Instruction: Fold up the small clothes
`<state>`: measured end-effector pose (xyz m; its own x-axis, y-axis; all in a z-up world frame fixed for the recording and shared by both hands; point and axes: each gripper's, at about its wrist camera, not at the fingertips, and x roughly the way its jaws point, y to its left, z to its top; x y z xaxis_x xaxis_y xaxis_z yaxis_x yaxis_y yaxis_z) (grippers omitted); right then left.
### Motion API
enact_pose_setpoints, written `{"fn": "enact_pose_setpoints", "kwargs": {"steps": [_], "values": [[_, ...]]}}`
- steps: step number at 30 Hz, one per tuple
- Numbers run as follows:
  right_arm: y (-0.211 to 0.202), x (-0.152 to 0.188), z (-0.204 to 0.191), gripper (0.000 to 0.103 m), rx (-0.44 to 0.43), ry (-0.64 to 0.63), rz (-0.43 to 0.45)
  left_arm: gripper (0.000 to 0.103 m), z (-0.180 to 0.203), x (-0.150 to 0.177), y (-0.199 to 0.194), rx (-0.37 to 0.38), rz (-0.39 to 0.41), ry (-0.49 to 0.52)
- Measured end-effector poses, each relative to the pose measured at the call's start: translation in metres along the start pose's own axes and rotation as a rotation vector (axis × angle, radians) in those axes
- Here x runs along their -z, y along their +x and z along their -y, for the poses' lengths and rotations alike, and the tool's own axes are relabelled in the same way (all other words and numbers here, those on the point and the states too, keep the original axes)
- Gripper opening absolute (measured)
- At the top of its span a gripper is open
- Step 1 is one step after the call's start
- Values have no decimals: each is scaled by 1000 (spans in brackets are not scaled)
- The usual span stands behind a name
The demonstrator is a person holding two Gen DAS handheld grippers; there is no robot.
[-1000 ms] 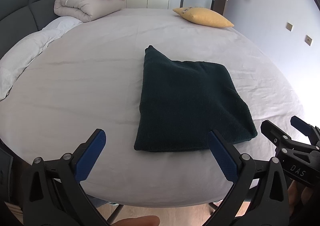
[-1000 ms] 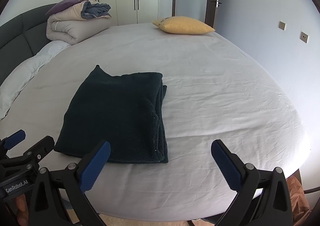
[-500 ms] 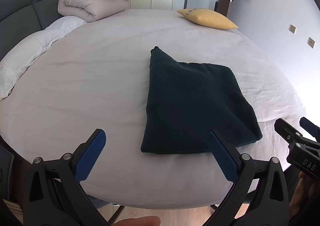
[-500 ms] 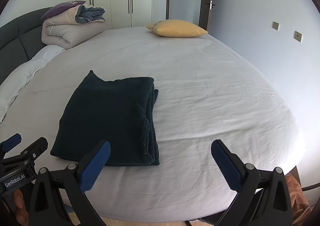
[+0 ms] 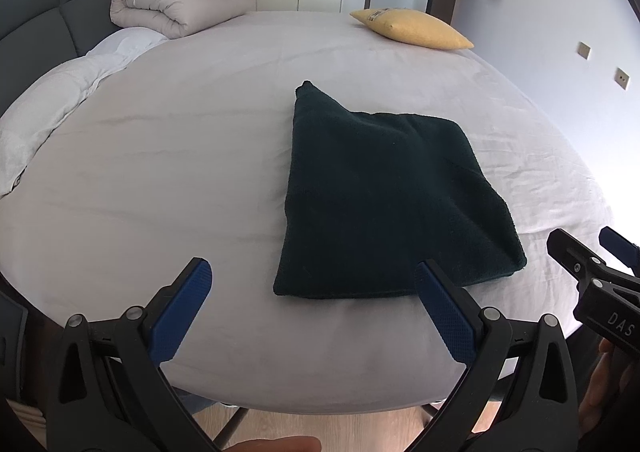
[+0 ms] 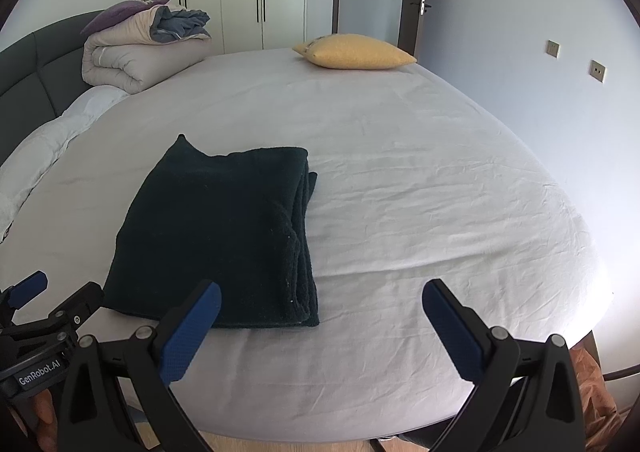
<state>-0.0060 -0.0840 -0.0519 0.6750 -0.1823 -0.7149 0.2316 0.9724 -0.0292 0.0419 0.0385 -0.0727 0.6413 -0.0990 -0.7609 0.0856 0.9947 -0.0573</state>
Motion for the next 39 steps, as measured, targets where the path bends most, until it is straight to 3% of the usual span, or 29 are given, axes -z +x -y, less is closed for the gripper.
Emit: {"fn": "enact_pose_setpoints", "kwargs": {"steps": [39], "values": [[3, 2, -1, 103, -5, 0, -5, 103, -2, 1, 2, -5, -3, -4]]}}
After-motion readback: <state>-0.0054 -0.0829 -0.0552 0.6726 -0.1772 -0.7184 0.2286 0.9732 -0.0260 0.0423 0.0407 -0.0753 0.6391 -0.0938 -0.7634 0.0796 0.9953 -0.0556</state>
